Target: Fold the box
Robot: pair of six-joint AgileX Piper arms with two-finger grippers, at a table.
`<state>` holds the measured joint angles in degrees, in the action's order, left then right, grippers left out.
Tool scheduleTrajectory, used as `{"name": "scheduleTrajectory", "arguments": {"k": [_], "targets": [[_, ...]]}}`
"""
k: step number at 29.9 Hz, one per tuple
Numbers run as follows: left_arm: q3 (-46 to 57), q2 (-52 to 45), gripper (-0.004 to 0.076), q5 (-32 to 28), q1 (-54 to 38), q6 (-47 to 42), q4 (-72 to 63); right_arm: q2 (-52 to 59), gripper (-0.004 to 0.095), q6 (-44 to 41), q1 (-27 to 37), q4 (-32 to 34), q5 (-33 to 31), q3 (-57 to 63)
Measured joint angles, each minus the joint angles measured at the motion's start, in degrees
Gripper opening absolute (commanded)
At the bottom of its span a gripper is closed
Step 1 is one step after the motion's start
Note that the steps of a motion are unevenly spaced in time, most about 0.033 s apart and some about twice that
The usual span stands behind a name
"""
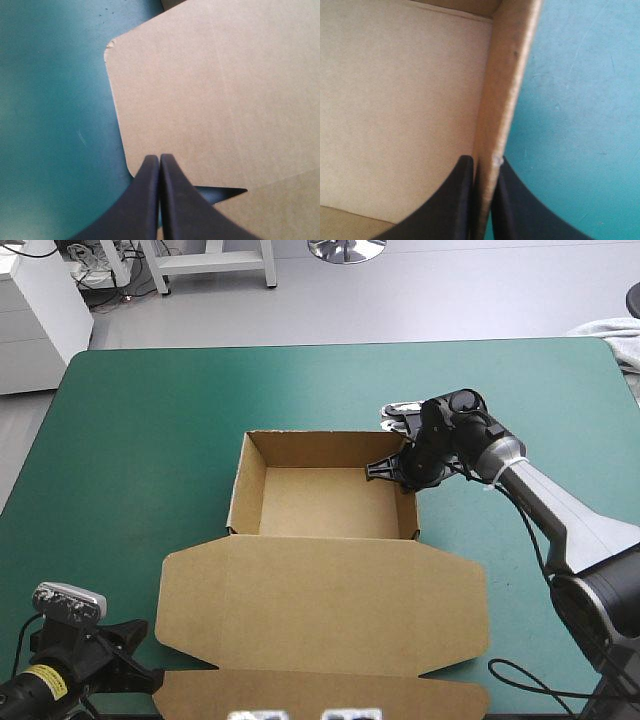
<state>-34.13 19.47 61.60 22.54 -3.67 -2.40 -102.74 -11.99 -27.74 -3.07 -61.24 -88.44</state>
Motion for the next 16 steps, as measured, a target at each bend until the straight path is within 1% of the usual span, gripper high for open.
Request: {"name": "scheduleTrajectory", "arguments": {"k": [6, 11, 13, 16], "targets": [[1.5, -1.5, -0.0010, -0.3, 0.0, 0.0, -1.2, -0.1, -0.0017, -0.2, -0.1, -0.1, 0.8, 0.1], [1.6, -1.5, -0.0010, -0.3, 0.0, 0.0, -1.2, 1.1, -0.0017, -2.4, 0.2, 4.4, 0.5, 0.1], [1.6, -1.5, -0.0010, -0.3, 0.0, 0.0, -1.2, 2.6, -0.0017, -2.5, 1.7, 5.8, -0.2, -0.5], [1.6, -1.5, -0.0010, -0.3, 0.0, 0.0, -1.2, 5.5, -0.0017, -1.8, 6.0, 7.6, -2.2, -0.8]]}}
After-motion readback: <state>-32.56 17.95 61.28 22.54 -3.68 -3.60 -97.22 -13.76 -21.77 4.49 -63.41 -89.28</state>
